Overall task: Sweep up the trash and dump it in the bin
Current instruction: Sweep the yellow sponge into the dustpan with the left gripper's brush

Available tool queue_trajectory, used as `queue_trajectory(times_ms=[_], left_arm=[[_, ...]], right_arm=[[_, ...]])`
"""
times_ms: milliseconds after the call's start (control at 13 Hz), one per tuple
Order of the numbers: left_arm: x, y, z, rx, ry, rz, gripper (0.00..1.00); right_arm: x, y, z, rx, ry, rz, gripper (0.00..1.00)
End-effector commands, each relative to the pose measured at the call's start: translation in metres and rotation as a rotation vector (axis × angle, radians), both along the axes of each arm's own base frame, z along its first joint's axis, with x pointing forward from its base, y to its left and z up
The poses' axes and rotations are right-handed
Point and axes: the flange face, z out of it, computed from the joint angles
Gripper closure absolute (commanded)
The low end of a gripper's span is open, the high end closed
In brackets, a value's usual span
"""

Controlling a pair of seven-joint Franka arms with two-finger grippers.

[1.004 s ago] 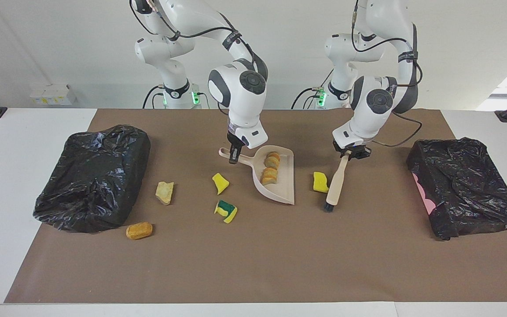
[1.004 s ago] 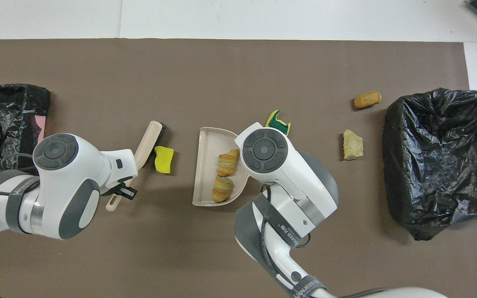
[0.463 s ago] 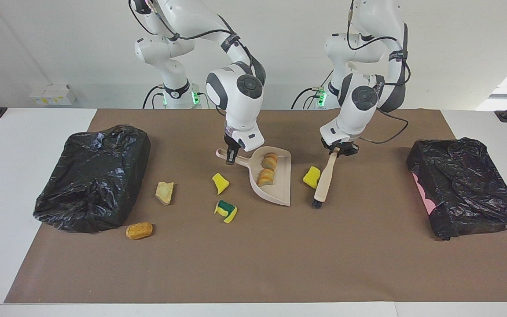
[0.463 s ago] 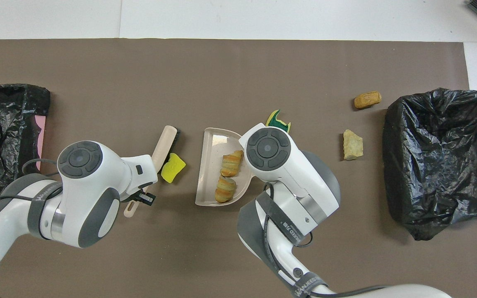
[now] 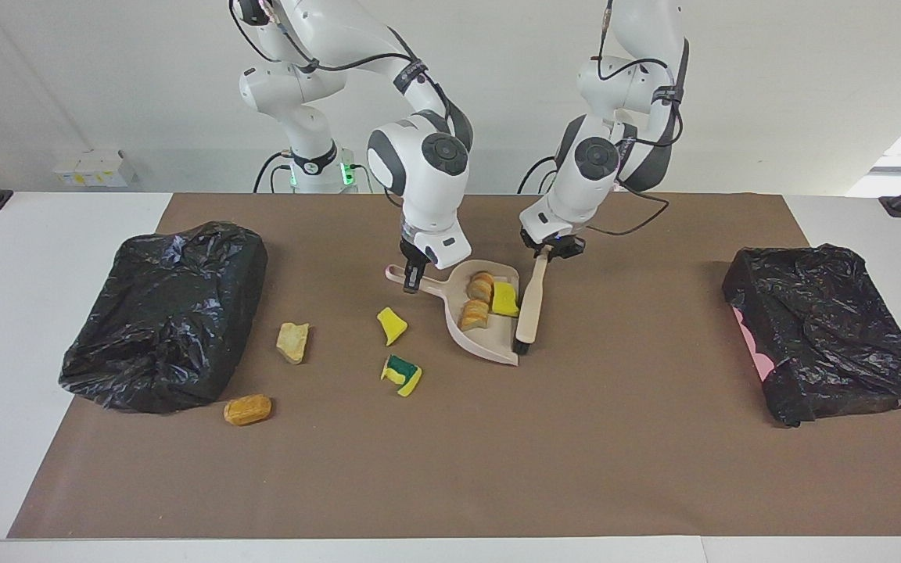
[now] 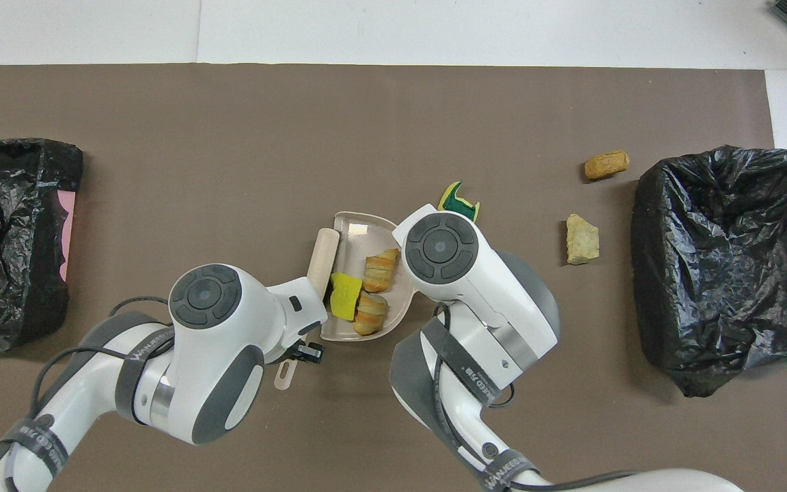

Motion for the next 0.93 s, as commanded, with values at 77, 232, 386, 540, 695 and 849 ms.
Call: queue_trajectory(times_ms=[77, 232, 386, 540, 695, 849], left_arm=[[-0.019, -0.026, 0.019, -0.065, 0.070, 0.120, 1.00], [-0.008, -0.025, 0.032, -0.068, 0.073, 0.144, 1.00], [0.000, 0.001, 0.052, -0.062, 0.080, 0.177, 1.00], [0.001, 0.017, 0.070, -0.018, 0.053, 0.248, 1.00], [-0.003, 0.023, 0.069, 0.078, 0.019, 0.317, 1.00], [-0.003, 0.024, 0.067, 0.074, 0.009, 0.328, 1.00]], right_arm=[[0.000, 0.003, -0.005, 0.030, -0.007, -0.027, 1.00], [0.009, -0.010, -0.007, 0.040, -0.009, -0.037, 1.00], [0.012, -0.011, -0.006, 0.057, -0.017, -0.024, 1.00], [0.015, -0.013, -0.005, 0.083, -0.014, 0.006, 1.00], [0.023, -0.022, -0.003, 0.112, -0.019, 0.015, 1.00], [0.028, -0.031, 0.001, 0.143, -0.011, 0.038, 1.00]])
